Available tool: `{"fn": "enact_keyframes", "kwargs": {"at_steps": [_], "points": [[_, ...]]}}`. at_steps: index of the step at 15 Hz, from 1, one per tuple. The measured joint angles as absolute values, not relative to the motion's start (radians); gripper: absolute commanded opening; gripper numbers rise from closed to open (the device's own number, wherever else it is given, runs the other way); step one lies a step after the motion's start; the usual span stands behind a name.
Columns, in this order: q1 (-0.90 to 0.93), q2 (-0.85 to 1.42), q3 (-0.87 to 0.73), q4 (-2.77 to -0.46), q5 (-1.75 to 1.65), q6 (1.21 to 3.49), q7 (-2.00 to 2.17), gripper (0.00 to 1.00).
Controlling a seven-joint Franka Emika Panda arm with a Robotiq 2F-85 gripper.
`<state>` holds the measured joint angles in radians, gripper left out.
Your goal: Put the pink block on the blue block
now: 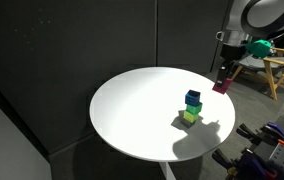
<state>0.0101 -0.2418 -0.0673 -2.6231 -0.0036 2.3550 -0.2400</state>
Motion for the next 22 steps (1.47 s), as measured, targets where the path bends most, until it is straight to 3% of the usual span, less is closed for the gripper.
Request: {"fn": "enact_keyframes", "kwargs": {"at_steps": [22], "points": [[0.04, -0.156, 0.022, -2.483, -0.012, 2.319, -0.238, 0.3]]}}
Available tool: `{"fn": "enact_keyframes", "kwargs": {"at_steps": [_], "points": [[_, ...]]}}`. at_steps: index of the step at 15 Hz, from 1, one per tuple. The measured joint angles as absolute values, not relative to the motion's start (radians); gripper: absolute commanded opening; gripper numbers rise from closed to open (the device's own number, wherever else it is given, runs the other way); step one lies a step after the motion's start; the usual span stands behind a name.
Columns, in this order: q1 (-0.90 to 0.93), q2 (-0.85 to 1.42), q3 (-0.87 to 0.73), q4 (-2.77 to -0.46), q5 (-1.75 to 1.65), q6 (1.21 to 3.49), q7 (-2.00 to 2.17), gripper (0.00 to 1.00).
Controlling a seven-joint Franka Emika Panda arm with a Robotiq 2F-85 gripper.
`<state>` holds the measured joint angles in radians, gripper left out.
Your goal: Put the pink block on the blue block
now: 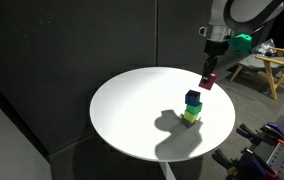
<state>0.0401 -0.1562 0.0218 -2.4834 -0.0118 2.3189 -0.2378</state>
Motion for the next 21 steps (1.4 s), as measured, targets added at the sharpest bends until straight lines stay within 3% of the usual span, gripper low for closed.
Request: {"fn": "enact_keyframes", "kwargs": {"at_steps": [21], "points": [[0.065, -0.015, 0.061, -2.368, -0.012, 2.278, -0.238, 0.3]]}}
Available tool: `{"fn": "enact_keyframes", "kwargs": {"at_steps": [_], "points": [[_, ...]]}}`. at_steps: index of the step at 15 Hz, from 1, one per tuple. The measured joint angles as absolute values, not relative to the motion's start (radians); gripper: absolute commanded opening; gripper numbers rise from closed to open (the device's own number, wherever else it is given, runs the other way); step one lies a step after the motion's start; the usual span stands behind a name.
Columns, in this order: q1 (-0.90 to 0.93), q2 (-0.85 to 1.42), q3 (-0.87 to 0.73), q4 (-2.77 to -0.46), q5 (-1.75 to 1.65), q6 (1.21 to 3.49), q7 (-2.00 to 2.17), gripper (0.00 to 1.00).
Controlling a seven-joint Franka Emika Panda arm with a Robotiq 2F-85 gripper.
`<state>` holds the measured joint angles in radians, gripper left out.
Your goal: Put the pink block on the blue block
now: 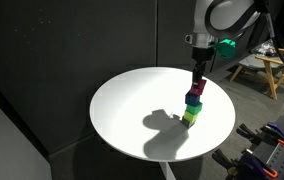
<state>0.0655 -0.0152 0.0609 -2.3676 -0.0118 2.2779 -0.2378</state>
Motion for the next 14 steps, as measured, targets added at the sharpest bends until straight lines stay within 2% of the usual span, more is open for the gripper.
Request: {"fn": "enact_keyframes", "kwargs": {"at_steps": [7, 8, 9, 11, 14], "points": [[0.065, 0.012, 0.061, -2.356, -0.012, 2.278, -0.238, 0.3], [0.065, 0.015, 0.061, -2.355, -0.012, 2.278, -0.238, 0.35], [0.065, 0.017, 0.061, -2.354, -0.012, 2.278, -0.238, 0.78], [0.065, 0.019, 0.061, -2.353, -0.012, 2.278, -0.238, 0.79], [0.065, 0.019, 0.061, -2.352, -0.012, 2.278, -0.238, 1.0]]}}
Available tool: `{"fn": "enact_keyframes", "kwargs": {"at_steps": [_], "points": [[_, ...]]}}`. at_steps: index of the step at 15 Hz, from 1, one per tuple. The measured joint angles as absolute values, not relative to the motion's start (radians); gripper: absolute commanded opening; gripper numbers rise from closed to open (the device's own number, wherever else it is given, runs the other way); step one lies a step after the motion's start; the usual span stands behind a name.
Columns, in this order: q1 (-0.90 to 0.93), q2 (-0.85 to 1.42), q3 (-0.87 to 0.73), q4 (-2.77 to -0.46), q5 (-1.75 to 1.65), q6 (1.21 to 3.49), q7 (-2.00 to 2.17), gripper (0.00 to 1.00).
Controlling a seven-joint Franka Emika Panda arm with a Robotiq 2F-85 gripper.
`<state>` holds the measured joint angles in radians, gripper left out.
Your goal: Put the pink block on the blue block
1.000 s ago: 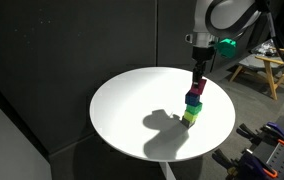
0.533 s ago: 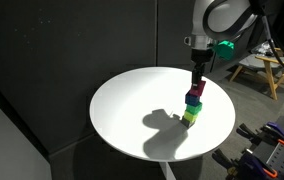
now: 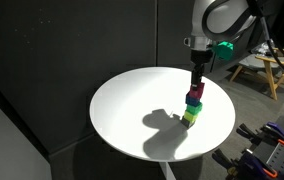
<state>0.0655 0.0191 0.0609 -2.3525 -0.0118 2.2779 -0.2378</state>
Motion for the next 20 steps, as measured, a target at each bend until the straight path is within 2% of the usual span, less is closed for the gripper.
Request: {"fn": "enact_keyframes", "kwargs": {"at_steps": [20], "points": [[0.054, -0.087, 0.052, -2.352, -0.022, 2.228, -0.051, 1.0]]}}
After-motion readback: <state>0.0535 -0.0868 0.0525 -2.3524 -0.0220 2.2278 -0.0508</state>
